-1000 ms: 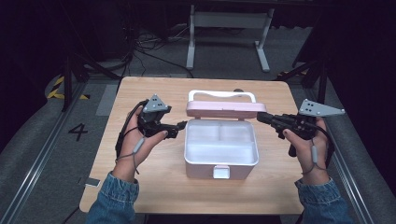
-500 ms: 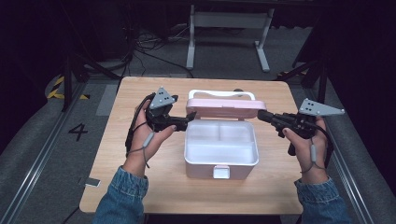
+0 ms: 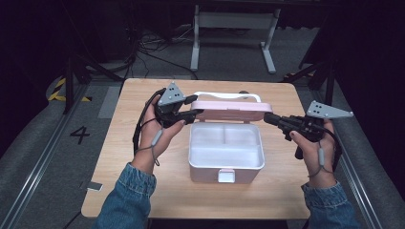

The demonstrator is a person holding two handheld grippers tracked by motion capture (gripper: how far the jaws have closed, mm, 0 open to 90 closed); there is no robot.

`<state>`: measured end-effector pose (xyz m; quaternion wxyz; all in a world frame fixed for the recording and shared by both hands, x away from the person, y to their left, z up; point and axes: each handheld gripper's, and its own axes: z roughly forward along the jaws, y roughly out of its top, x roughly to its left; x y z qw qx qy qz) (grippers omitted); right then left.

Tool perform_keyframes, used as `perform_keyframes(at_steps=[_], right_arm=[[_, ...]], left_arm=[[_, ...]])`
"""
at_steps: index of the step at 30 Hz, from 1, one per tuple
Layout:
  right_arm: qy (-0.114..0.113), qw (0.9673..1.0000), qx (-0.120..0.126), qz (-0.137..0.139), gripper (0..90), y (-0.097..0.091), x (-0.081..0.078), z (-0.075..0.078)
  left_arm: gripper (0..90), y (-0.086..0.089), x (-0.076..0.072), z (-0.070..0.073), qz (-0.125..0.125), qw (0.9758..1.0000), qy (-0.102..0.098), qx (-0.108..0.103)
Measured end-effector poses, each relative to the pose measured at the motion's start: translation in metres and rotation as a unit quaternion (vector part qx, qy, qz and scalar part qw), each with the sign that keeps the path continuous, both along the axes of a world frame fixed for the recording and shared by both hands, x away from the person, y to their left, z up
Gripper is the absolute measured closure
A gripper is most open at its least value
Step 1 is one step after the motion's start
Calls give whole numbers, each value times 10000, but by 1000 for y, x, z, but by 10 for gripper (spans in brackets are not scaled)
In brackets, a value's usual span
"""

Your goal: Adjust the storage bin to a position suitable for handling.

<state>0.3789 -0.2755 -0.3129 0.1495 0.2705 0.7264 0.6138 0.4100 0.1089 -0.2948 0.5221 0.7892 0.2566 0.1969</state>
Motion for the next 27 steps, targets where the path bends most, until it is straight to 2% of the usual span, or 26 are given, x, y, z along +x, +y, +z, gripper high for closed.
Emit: perform_keyframes(at_steps=[2,9,13,18,24,27], right_arm=[[-1,10000,2,-8,900,-1,-1,1],[24,10000,20,-78,900,-9,-6,1],[1,9998,-93,-195,900,-16,-12,2],[-4,9989,-120,-446,900,-33,-22,3],[64,9978,-114,-649,899,-50,-31,2],[75,9973,-67,-728,894,-57,-35,2]], left_arm=[[642,-1,0,1,19,10000,23,-24],[651,-2,5,3,38,9999,106,-18],[657,-2,9,5,48,9999,148,-1],[662,-3,17,8,77,9996,254,48],[672,-5,32,11,166,9994,279,106],[672,-6,41,9,253,9991,326,44]])
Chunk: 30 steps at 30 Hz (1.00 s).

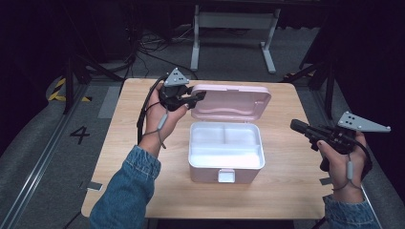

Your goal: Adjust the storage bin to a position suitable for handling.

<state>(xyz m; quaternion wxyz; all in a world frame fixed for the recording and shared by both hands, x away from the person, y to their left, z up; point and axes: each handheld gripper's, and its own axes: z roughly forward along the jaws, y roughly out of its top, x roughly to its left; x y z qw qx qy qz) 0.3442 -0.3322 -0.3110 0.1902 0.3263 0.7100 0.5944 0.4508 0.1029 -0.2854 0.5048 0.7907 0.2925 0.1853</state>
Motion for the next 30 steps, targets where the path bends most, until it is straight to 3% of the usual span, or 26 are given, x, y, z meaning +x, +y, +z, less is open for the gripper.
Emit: perform_keyframes(at_steps=[6,15,21,30], right_arm=[[8,10000,16,-90,889,-9,-4,0],[7,10000,45,-57,885,-7,-3,0],[20,10000,39,-63,878,-7,-2,-1],[82,9998,126,-135,854,-18,-2,-1]], left_arm=[[661,-4,17,-4,217,9998,20,5],[627,-10,37,-10,516,9985,102,123],[617,-9,54,-21,617,9975,327,-89],[605,-11,72,-31,776,9948,655,-16]])
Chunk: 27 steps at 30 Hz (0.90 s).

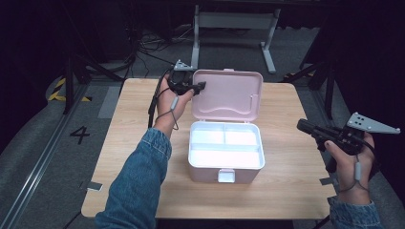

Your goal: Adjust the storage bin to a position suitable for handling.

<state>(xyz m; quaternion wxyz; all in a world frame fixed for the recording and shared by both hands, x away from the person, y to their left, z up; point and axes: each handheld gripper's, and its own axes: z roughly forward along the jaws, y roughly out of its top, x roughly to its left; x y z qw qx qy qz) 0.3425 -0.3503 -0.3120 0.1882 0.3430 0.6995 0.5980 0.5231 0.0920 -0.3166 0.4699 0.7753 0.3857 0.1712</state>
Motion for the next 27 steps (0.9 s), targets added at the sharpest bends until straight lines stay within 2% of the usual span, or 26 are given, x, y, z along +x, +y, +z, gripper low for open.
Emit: perform_keyframes(at_steps=[8,9,11,12,18,22,23,24,25,27], right_arm=[[150,9998,-55,-69,831,-4,5,-6],[161,9998,-64,-76,831,-5,5,-7],[177,9998,-55,-76,831,-5,6,-7],[174,9998,-46,-78,832,-6,6,-8],[206,9997,-56,-70,834,-5,7,-8],[197,9998,-22,-87,834,-6,8,-9],[199,9998,-28,-96,834,-6,8,-10],[220,9997,-17,-99,835,-7,9,-11],[220,9997,-17,-99,835,-7,9,-11],[241,9997,-19,-99,835,-7,9,-11]], left_arm=[[613,-2,13,-10,144,9994,210,213],[619,-3,16,-12,196,9990,258,312],[618,-3,17,-13,216,9987,300,344],[621,-5,19,-14,238,9979,381,461],[619,-8,26,-20,280,9965,581,531],[619,-6,30,-25,296,9956,780,423],[622,-5,31,-26,302,9953,795,470],[671,-6,31,-27,383,9934,741,784],[694,-6,31,-27,383,9934,741,784],[692,-9,34,-33,384,9913,808,968]])
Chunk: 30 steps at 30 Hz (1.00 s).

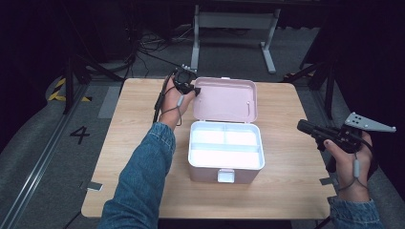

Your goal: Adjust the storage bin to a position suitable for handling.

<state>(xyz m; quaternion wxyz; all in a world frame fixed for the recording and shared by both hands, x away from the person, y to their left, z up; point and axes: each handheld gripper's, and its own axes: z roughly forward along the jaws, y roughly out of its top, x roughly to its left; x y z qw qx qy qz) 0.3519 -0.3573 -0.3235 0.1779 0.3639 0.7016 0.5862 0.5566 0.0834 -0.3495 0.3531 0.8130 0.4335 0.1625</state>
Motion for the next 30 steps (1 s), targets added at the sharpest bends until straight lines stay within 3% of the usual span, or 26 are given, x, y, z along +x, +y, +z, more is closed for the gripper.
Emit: perform_keyframes(at_steps=[8,16,20,23,26,27,29,30], right_arm=[[21,10000,7,-3,833,-1,0,-1],[-3,10000,18,13,831,-1,1,-1],[45,10000,31,35,815,0,3,-3],[65,10000,36,40,814,2,4,-3],[75,9999,38,56,807,3,5,-3],[75,9999,38,56,807,3,5,-3],[82,9999,59,78,785,3,6,-3],[103,9999,54,81,773,4,7,-3]], left_arm=[[689,-2,5,-14,36,9997,227,20],[678,2,9,-23,-2,9989,455,-113],[657,2,8,-28,-51,9992,386,-57],[632,4,8,-31,-67,9992,372,-138],[553,6,6,-30,-56,9992,331,-226],[553,7,6,-30,-56,9993,290,-223],[441,8,3,-26,-90,9996,189,-166],[441,9,2,-24,-85,9997,132,-167]])
